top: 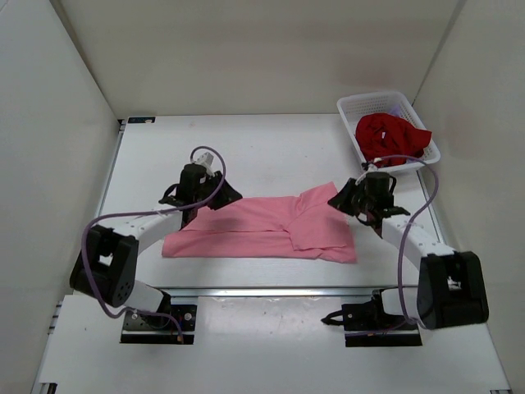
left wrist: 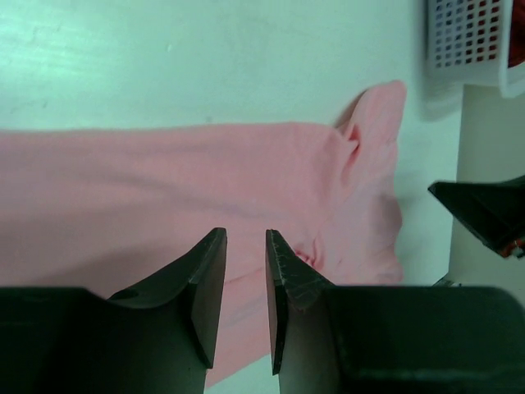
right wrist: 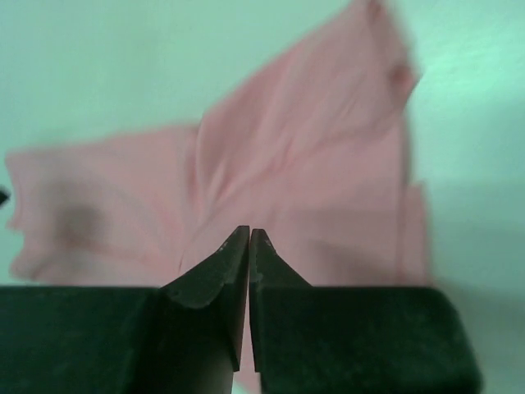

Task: Fold and stack the t-shirts
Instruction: Fold the other side of the tshirt into a rectangle

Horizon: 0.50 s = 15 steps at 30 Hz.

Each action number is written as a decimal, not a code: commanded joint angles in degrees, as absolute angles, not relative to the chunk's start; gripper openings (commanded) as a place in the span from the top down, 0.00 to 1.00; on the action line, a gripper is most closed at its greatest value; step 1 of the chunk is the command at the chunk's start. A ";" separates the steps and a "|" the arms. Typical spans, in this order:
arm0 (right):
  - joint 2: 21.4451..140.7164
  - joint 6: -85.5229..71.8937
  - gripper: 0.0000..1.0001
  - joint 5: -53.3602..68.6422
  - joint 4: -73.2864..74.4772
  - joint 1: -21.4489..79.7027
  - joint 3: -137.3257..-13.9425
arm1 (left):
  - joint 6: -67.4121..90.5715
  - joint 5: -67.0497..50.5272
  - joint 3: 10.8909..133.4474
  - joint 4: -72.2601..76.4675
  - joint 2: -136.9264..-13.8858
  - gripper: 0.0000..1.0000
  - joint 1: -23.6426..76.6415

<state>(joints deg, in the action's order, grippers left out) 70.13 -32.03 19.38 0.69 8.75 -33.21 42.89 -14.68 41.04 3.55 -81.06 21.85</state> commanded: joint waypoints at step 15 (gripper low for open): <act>94.22 -32.35 0.75 19.60 -20.83 -1.32 -41.92 | 47.46 -19.78 42.36 10.72 -91.50 0.65 15.03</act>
